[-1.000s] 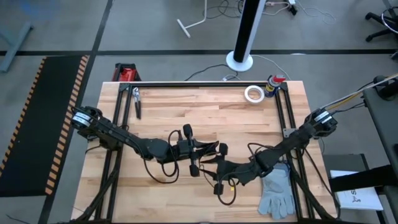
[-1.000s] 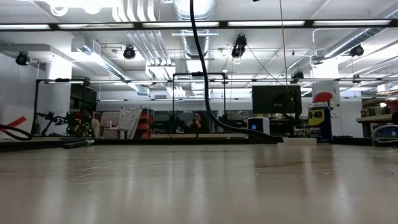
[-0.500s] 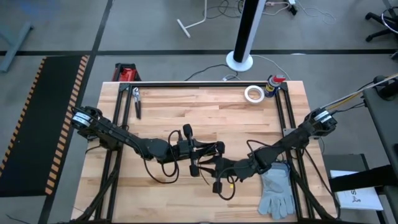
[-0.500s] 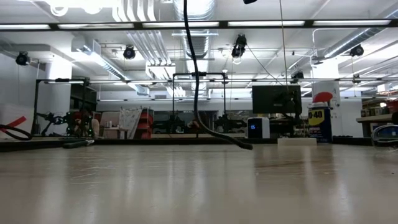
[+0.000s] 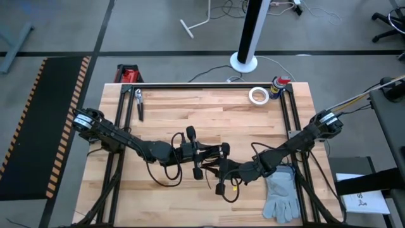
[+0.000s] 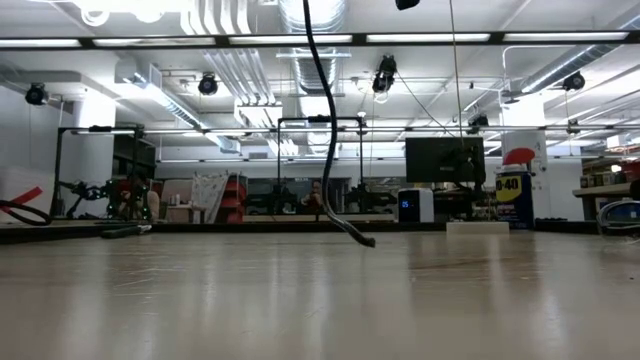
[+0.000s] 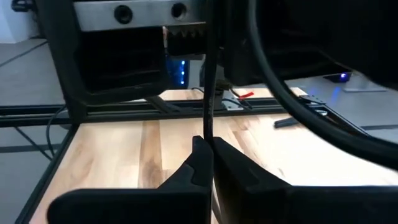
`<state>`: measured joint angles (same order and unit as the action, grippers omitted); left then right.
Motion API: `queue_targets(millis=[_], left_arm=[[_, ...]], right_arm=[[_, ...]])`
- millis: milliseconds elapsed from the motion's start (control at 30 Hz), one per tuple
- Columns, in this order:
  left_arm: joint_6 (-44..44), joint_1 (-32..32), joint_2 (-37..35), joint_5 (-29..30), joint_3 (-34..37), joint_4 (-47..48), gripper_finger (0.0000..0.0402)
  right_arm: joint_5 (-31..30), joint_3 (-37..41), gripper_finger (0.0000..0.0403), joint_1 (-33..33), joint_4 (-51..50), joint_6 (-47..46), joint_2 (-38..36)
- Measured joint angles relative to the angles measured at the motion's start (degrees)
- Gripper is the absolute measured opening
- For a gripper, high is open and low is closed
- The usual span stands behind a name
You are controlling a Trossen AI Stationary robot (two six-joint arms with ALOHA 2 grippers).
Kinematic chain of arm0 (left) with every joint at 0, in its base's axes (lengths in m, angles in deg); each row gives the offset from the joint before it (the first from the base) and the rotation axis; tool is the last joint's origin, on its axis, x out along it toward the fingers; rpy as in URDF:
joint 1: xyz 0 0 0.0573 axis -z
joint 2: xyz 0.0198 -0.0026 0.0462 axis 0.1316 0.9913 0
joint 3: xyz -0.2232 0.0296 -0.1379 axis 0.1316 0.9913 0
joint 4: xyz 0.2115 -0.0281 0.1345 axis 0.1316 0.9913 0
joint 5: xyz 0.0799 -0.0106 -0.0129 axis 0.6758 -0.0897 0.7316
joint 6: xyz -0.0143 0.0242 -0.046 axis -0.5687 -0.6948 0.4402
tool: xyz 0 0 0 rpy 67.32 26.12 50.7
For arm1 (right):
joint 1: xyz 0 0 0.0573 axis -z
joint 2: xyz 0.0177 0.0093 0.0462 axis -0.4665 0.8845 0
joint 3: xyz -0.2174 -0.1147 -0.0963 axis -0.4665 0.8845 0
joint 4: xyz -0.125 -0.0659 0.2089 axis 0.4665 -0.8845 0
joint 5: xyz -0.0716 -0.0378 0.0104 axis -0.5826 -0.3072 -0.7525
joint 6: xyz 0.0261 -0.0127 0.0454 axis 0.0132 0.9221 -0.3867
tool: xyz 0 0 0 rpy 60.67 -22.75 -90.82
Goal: Coil cords
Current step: Coil the black wire into the spool
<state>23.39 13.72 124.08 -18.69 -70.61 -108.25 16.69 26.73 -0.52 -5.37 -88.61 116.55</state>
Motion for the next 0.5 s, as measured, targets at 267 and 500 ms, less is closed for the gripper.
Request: queue_targets(millis=[267,500], left_arm=[[0.50,0.01,0.04,-0.02,0.18,-0.30,0.0000],[1.21,0.60,0.04,-0.05,0.28,-0.26,0.0000]], right_arm=[[-0.36,0.02,0.0000,-0.04,0.80,1.64,-0.16],[-1.88,0.35,0.0000,-0.04,-0.71,1.68,-0.22]])
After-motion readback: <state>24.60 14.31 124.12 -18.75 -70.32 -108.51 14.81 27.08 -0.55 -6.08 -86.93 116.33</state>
